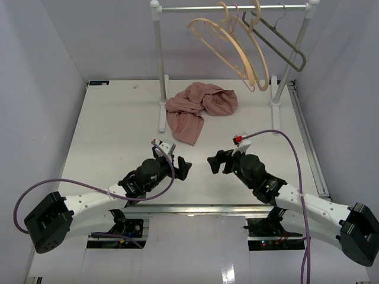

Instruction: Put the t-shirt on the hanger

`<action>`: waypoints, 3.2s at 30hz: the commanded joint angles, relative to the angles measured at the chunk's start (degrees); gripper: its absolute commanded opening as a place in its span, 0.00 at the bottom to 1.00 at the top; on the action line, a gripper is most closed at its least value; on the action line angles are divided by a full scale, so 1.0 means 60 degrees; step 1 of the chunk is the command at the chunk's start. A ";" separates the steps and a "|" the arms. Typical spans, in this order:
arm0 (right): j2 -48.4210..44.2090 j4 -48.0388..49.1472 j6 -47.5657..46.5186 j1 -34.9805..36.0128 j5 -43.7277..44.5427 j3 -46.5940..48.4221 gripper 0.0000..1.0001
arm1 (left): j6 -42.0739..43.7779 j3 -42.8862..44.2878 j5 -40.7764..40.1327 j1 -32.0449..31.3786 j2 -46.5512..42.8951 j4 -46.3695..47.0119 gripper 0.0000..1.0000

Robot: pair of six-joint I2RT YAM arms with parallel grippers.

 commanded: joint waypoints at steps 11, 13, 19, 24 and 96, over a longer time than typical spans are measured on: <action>-0.0831 0.0193 0.0143 0.0013 0.1060 0.0055 0.90 | -0.1449 0.3993 -0.1986 0.0774 0.3930 -0.2694 0.94; -0.0878 0.0185 0.0098 0.0013 0.1180 0.0040 0.90 | -0.1689 0.4450 -0.1209 0.1420 0.4510 -0.2520 0.94; -0.1121 0.0139 0.0128 0.0013 0.1005 0.0005 0.90 | -0.1529 0.5951 -0.0774 0.2252 0.6371 -0.2637 0.90; -0.1141 0.0159 0.0103 0.0013 0.0866 0.0029 0.90 | -0.1674 0.6636 0.0618 0.3000 0.7529 -0.2484 0.87; 0.9484 -0.1122 0.0748 -0.1466 0.1918 0.8236 0.08 | -0.2148 0.0329 0.1239 0.2860 -0.0553 -0.2554 0.86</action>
